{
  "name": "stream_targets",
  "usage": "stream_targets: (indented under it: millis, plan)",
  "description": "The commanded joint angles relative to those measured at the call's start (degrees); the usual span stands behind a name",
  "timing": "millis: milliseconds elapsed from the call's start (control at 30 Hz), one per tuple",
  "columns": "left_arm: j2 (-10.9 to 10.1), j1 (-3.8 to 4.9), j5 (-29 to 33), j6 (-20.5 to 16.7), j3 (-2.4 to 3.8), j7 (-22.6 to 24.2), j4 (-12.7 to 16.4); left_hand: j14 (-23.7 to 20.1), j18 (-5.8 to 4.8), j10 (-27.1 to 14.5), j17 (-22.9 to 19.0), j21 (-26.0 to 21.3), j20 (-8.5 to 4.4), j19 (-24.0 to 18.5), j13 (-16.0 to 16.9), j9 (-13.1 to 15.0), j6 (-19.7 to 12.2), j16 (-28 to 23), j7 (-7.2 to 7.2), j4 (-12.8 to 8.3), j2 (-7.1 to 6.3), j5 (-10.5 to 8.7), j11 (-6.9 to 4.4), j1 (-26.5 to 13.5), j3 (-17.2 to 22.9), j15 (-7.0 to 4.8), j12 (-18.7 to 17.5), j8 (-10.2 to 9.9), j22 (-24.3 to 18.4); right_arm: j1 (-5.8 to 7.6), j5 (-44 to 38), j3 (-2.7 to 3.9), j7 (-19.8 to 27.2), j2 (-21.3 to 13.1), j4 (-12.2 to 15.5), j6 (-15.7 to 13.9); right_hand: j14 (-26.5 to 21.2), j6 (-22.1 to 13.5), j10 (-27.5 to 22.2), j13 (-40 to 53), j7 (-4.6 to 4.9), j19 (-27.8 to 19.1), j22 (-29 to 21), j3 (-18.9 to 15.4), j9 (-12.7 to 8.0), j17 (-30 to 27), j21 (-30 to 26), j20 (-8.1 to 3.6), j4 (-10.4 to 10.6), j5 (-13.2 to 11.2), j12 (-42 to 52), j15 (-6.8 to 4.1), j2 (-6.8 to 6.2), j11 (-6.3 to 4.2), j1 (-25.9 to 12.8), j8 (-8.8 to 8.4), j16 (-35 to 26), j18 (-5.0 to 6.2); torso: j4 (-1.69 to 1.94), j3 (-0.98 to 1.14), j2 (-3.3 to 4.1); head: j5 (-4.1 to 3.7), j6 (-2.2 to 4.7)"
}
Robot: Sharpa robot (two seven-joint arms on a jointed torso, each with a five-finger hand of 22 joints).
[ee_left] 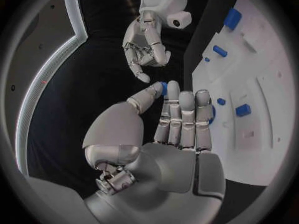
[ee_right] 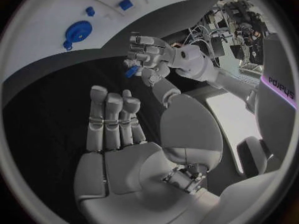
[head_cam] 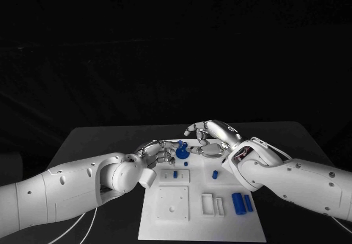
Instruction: Assemble the parts on the task board
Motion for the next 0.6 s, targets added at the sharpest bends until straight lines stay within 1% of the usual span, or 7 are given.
stream_targets:
  millis: [33,133,267,300,367,467,600]
  plan:
    - [0.08,-0.29,3.62,-2.99,0.01,5.74,0.41,-0.76,-0.84,-0.33,0.39,1.09,-5.41,0.60,1.41,0.29,0.01,1.66,-0.51,-0.36,-0.10,0.10,-0.62,-0.76,0.02,-1.95,3.41,0.34,1.32,-0.08,-3.72,0.03,-4.38,0.72,-0.69,-6.55,0.00,0.51,-0.29,0.22,0.01,-0.04,0.96,-0.82,0.08,0.30,0.67,-0.06,0.01,-0.56,0.16,-0.09,-0.96,-0.14,-0.18,0.12,0.29,1.74,0.05,0.03,-0.02,0.14,0.39]
    - [0.10,-0.37,3.61,-2.92,0.01,5.87,0.32,-0.23,-0.75,-0.08,0.92,2.31,-5.88,1.11,2.49,0.24,-0.07,3.60,-0.80,-0.56,-0.04,0.04,-1.02,-0.80,-0.07,-2.43,6.32,0.40,1.38,-0.12,-4.05,0.03,-5.29,1.11,-1.01,-7.77,0.28,0.80,-0.24,0.47,-0.09,0.36,1.02,-1.39,0.15,0.63,1.13,-0.20,0.09,-0.66,0.48,-0.19,-1.24,-0.22,-0.47,0.23,0.79,1.74,0.11,-0.03,-0.03,0.11,0.66]
    - [0.05,-0.42,3.48,-2.84,0.01,5.97,0.57,1.08,-0.26,1.08,2.21,5.43,-6.88,2.74,4.51,0.11,-0.08,7.75,-1.24,-0.98,0.05,0.02,-1.66,-0.71,-0.41,-3.28,11.83,0.40,1.46,-0.14,-4.29,0.04,-6.16,1.57,-1.12,-7.55,0.68,1.33,0.00,0.90,-0.27,0.91,1.07,-1.84,0.31,1.04,1.78,-0.50,0.19,-1.33,1.05,-0.35,-1.36,-0.39,-0.68,0.46,1.47,1.74,0.09,-0.07,0.06,0.08,0.84]
    - [0.07,-0.43,3.40,-2.75,0.01,6.01,0.65,1.86,0.02,1.96,2.72,6.71,-7.27,3.63,5.67,0.04,-0.04,9.36,-1.39,-1.15,-0.17,-0.02,-1.87,-0.68,-0.66,-3.60,14.39,0.33,1.48,-0.16,-4.32,0.04,-6.23,1.71,-1.15,-7.05,0.75,1.49,0.05,1.00,-0.33,1.02,1.07,-1.91,0.37,1.13,1.93,-0.58,0.21,-1.41,1.18,-0.40,-1.39,-0.45,-0.75,0.54,1.61,1.74,0.07,-0.06,0.08,0.15,0.88]
    - [0.08,-0.47,3.39,-2.65,0.01,6.26,0.79,2.72,0.51,2.33,3.35,8.55,-7.77,4.76,7.41,-0.07,0.09,11.47,-1.52,-1.21,0.21,0.10,-2.19,-0.46,-0.59,-3.78,17.82,0.17,1.42,-0.25,-4.32,0.04,-6.29,2.10,-1.29,-6.44,0.83,1.71,0.09,1.13,-0.42,1.12,1.06,-1.98,0.45,1.22,2.09,-0.68,0.22,-1.43,1.31,-0.47,-1.41,-0.53,-0.83,0.64,1.76,1.74,0.07,-0.09,0.09,0.09,0.88]
    - [0.20,-0.50,3.38,-2.67,0.02,6.54,0.82,3.82,1.32,3.22,4.57,11.07,-8.09,6.28,10.47,-0.26,0.22,14.55,-1.67,-1.32,0.22,-0.10,-2.25,-0.49,-0.84,-4.02,23.27,-0.15,1.42,-0.74,-4.47,0.03,-6.34,2.55,-1.28,-5.87,0.91,2.09,0.14,1.34,-0.56,1.24,1.05,-2.13,0.64,1.38,2.36,-0.81,0.26,-1.52,1.53,-0.60,-1.39,-0.67,-1.08,0.85,1.99,1.74,0.01,-0.10,0.13,0.15,0.96]
    - [0.33,-0.51,3.38,-2.10,0.03,6.98,0.86,4.54,2.15,3.59,5.21,12.94,-8.11,7.05,12.74,-0.41,0.29,16.32,-1.65,-1.16,0.26,-0.13,-2.23,-0.67,-0.81,-4.02,26.96,-0.50,1.32,-1.32,-4.98,0.04,-6.80,3.29,-1.48,-5.81,1.05,2.61,0.25,1.72,-0.76,1.44,1.09,-2.42,0.95,1.65,2.85,-1.03,0.24,-1.46,1.96,-0.79,-1.48,-0.86,-1.42,1.13,2.42,1.74,0.01,-0.05,0.13,0.22,0.98]
